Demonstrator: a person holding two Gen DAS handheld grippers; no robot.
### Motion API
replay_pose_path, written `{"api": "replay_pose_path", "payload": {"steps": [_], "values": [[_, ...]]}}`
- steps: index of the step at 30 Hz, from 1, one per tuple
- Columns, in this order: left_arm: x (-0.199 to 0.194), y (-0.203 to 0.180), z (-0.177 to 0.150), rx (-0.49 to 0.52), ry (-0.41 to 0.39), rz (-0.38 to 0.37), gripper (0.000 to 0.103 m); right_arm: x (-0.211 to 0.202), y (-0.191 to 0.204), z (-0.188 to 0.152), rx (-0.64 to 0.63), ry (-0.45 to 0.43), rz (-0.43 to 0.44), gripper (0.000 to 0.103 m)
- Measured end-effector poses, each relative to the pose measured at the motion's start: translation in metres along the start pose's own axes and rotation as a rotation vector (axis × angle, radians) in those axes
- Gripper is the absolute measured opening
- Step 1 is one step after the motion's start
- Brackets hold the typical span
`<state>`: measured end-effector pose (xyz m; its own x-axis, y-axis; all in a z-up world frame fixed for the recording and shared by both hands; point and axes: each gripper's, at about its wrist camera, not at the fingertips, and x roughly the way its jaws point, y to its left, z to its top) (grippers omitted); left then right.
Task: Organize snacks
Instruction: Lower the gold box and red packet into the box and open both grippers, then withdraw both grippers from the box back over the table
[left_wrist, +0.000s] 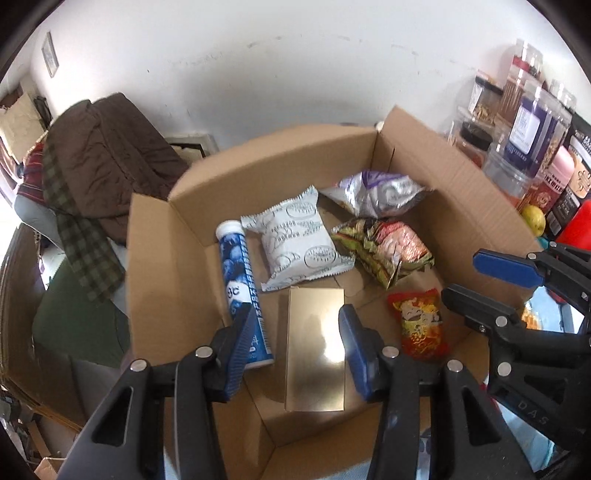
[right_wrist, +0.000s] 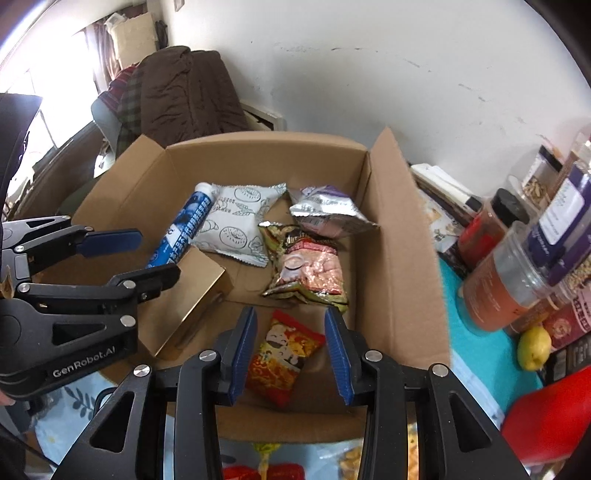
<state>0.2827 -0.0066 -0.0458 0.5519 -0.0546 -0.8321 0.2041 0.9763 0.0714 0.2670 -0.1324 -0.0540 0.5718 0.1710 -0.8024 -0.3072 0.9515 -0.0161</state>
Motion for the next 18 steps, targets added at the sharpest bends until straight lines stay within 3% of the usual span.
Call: {"api": "replay_pose_path", "payload": {"steps": [18], "values": [[-0.109,-0.017,0.004,0.006,-0.196,-0.03,0.046,-0.104,0.004,0.003,-0.01,-0.196,-0.052,0.045]]}}
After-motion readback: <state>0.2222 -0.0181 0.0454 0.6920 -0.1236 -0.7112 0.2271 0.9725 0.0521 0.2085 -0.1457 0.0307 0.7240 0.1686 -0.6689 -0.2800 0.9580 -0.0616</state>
